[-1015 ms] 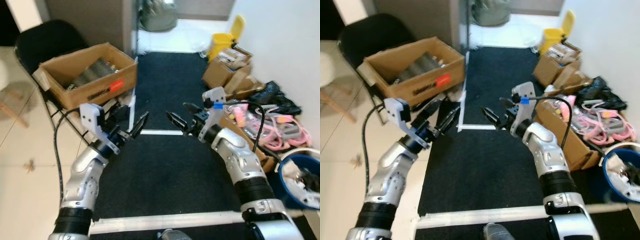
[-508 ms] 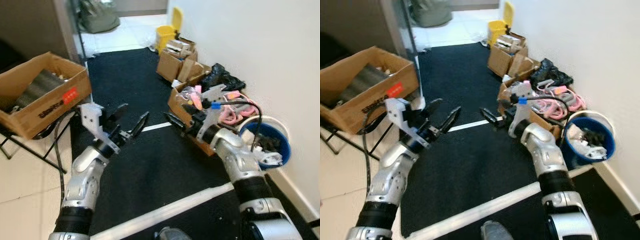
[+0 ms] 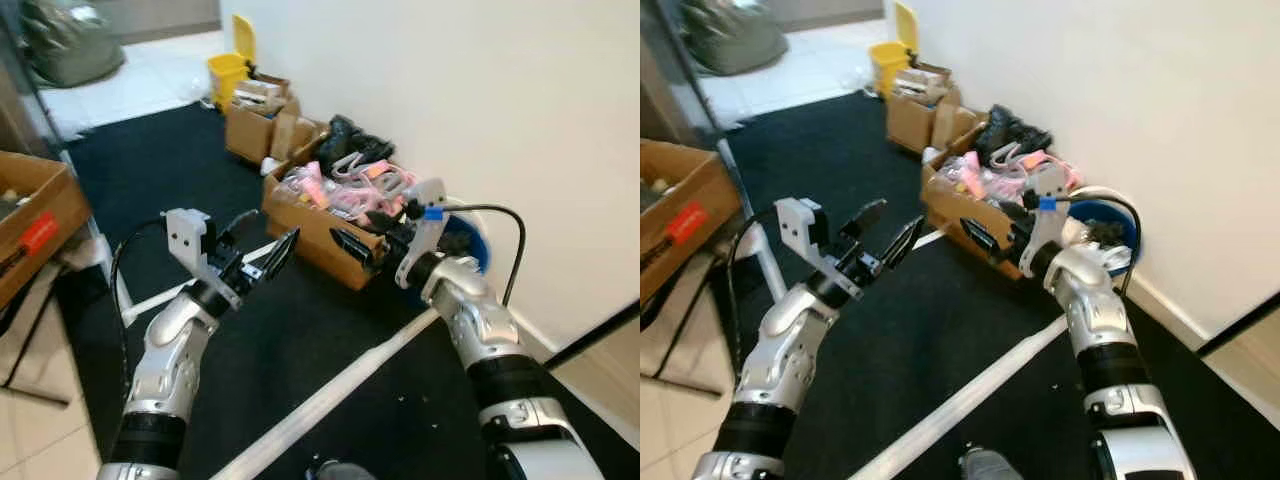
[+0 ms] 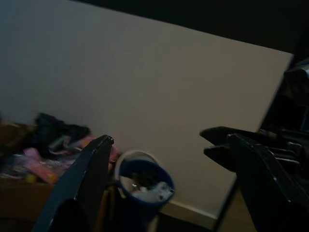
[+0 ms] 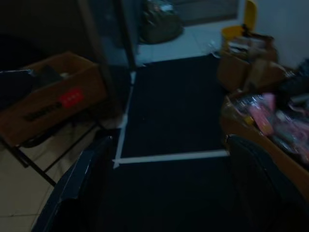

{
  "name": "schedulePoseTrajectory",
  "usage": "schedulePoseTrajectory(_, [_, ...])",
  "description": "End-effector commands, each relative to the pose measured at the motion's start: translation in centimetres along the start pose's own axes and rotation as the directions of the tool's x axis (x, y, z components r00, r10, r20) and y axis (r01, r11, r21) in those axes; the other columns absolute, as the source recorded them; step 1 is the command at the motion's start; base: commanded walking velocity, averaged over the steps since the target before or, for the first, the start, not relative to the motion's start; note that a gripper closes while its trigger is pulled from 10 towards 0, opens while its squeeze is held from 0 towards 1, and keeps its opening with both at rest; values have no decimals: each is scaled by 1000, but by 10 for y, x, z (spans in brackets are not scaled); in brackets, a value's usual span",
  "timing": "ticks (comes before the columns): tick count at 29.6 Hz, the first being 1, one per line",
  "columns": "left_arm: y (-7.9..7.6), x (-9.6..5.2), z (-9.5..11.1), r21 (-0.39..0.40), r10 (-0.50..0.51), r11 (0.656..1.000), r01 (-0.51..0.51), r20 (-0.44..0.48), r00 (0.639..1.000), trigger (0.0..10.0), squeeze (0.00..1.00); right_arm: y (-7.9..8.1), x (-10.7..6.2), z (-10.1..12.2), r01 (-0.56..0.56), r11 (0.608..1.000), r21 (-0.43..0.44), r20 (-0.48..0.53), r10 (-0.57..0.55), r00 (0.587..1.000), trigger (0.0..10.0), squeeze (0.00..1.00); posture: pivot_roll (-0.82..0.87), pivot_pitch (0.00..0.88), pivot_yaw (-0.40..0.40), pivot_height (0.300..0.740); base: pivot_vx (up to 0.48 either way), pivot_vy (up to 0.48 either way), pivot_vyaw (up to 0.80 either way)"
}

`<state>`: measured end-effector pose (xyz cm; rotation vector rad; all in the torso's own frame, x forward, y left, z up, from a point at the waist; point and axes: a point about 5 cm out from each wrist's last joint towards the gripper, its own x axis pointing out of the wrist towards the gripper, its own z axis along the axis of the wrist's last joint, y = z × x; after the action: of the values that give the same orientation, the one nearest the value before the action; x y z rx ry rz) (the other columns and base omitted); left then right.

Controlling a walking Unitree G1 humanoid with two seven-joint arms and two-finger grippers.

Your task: Picking trash to rubbish bin

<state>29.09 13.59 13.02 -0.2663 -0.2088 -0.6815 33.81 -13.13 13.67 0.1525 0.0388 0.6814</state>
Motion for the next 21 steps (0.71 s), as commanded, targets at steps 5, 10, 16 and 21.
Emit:
schedulePoseTrajectory(5, [1,-1,-4,4,-3,1000,3,-15,1000,10000,0,-2,-2,-2,9,1000,6,-9,-9,1000,10000,0,15,0,-47,740,0,0,-788])
schedulePoseTrajectory(10, [2,-2,-4,7,-3,1000,3,-16,1000,10000,0,-3,-2,-2,9,1000,6,-10,-9,1000,10000,0,16,0,-47,740,0,0,-788])
schedulePoseTrajectory(16, [2,-2,-4,7,-3,1000,4,-15,1000,10000,0,-3,-1,-1,9,1000,4,-11,-9,1000,10000,0,15,0,-46,740,0,0,-788])
schedulePoseTrajectory(21, [2,-2,-5,7,-5,1000,5,-15,1000,10000,0,-3,-1,-1,9,1000,3,-12,-9,1000,10000,0,15,0,-46,740,0,0,-788])
